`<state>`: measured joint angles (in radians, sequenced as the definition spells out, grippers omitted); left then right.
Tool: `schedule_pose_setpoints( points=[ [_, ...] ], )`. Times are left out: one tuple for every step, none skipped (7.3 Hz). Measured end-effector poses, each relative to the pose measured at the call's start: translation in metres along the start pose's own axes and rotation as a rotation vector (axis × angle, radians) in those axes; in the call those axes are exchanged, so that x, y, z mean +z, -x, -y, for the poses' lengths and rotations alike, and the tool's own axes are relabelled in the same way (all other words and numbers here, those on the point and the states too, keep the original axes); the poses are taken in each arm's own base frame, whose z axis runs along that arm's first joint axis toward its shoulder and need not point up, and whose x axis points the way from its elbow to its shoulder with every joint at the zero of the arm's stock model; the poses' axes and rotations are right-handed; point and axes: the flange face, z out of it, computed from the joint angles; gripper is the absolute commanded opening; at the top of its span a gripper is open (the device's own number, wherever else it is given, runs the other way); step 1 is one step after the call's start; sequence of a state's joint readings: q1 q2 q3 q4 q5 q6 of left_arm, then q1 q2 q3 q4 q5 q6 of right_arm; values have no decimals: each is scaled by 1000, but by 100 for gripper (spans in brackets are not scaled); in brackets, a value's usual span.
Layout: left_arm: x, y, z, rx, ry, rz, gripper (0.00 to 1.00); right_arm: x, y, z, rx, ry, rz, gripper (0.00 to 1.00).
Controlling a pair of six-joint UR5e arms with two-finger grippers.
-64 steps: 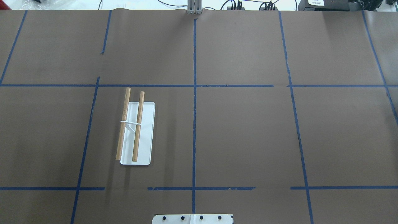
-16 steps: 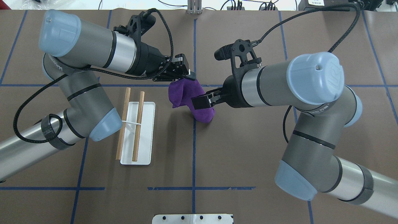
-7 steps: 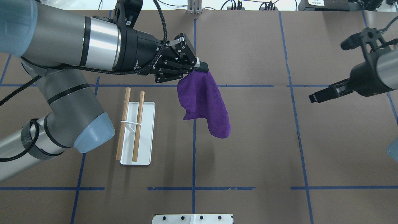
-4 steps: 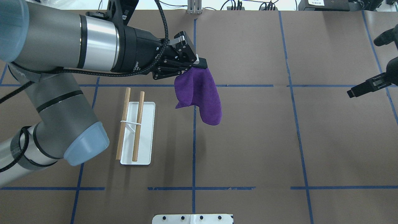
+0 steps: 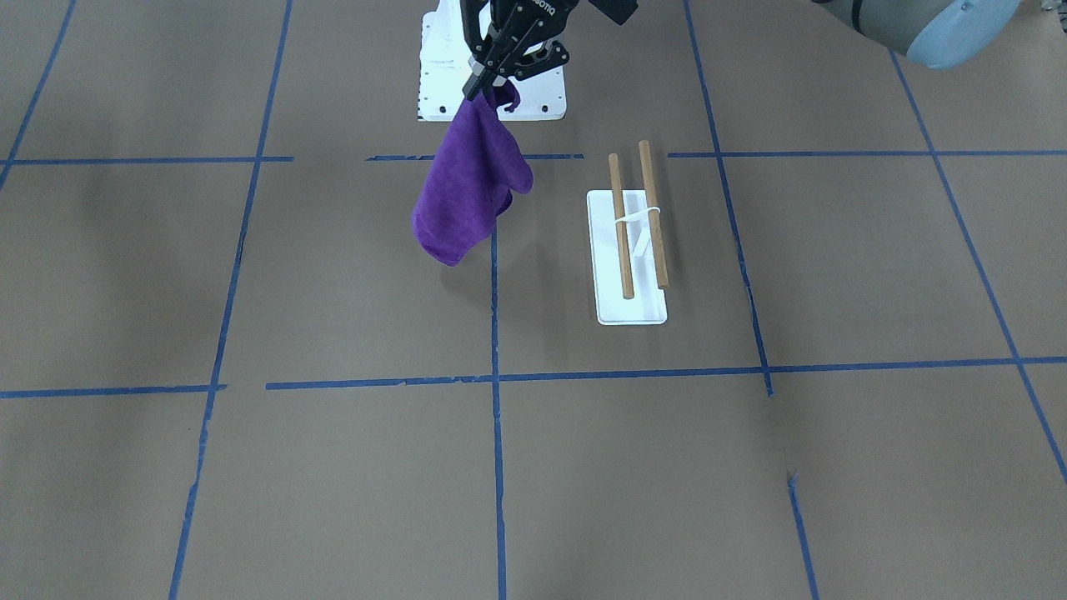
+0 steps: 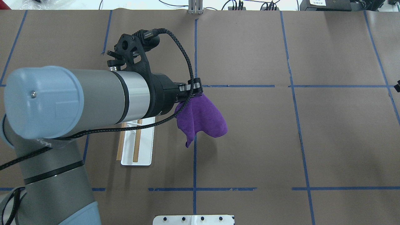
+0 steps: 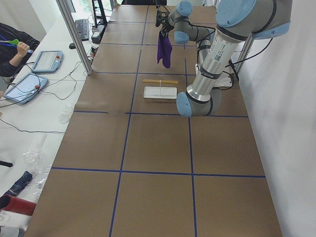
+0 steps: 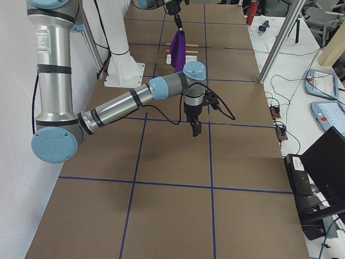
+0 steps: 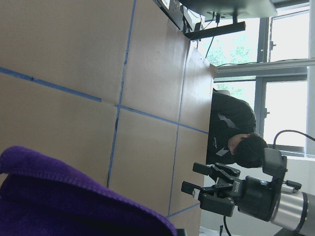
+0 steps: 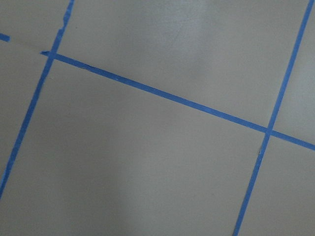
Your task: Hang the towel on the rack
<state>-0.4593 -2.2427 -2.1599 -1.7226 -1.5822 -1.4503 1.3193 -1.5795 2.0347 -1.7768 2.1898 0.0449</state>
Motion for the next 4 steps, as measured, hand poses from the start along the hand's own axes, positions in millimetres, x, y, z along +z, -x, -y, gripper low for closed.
schedule_pose_setpoints(
  points=[
    [-5,5,-6,39,-5,62,0,7,-33,-4,-5,17,-6,100],
    [-9,15,-11,61,-7,112,0,15,-68,-11,-16,35,-9,100],
    [-16,28,-13,80,-7,149,0,21,-97,-20,-3,46,-1,100],
    [-25,41,-12,93,-9,175,0,23,-113,-26,17,46,16,100]
  ],
)
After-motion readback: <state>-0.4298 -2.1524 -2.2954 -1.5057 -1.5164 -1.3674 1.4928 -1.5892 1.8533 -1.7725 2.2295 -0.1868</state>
